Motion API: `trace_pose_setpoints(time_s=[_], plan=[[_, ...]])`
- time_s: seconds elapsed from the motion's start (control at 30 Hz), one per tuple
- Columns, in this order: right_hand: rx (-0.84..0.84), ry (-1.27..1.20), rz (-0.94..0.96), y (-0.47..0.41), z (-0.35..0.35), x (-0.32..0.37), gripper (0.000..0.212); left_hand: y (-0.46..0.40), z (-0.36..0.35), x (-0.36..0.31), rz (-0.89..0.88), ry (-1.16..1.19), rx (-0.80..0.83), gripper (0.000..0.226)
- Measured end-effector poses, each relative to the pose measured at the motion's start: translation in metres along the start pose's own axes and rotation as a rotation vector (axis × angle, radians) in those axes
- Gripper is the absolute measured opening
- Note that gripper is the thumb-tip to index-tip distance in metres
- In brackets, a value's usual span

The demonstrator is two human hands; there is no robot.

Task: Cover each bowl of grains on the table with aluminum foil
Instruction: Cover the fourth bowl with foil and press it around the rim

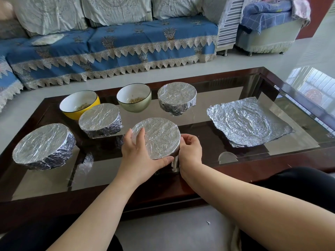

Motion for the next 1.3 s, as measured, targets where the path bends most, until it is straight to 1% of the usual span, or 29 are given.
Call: trace_pose_setpoints(time_s=[0.17,0.27,0.33,0.43,0.53,0.67,0.73,0.97,1.03,1.1,1.2,1.3], plan=[[-0.012,0.036,-0.007,-0.001,0.0,-0.004,0.007,0.003,0.001,-0.002,-0.002,-0.008,-0.02,0.129],[-0.017,0.044,-0.002,0.001,0.002,-0.003,0.01,0.003,0.0,-0.002,-0.004,-0.017,-0.021,0.129],[-0.005,0.069,-0.003,0.004,0.002,-0.003,0.018,0.002,0.001,-0.004,-0.004,-0.038,-0.033,0.129],[0.045,0.026,-0.01,0.008,0.0,-0.002,0.033,0.004,0.0,-0.007,0.003,-0.079,-0.048,0.129],[0.095,0.005,0.031,0.016,0.0,0.003,0.043,0.006,0.0,-0.01,0.015,-0.084,-0.061,0.129],[0.168,-0.047,0.128,0.031,-0.003,0.012,0.039,0.007,0.001,-0.014,0.015,-0.064,-0.068,0.131],[0.191,-0.049,0.183,0.037,-0.007,0.014,0.042,0.007,0.002,-0.015,0.029,-0.071,-0.057,0.133],[0.215,-0.007,0.206,0.041,-0.01,0.013,0.052,0.007,0.0,-0.014,0.05,-0.089,-0.044,0.126],[0.229,-0.013,0.233,0.036,-0.008,0.015,0.043,0.009,-0.002,-0.015,0.045,-0.089,-0.037,0.127],[0.212,-0.031,0.21,0.031,-0.004,0.015,0.039,0.009,-0.002,-0.015,0.042,-0.074,-0.03,0.128],[0.17,-0.038,0.144,0.026,-0.001,0.008,0.047,0.007,-0.004,-0.01,0.045,-0.046,0.005,0.129],[0.134,-0.068,0.077,0.021,0.001,0.004,0.042,0.002,-0.005,-0.005,0.036,0.016,0.02,0.132]])
Point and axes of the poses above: each hand's wrist, its own y-axis away from the middle knuckle, its own z-axis out of the back of the hand, x = y × z, the point moved 6 cm from there along -y, towards the middle knuckle, and after that the axes turned 15 degrees about z, right-handed, at the moved point
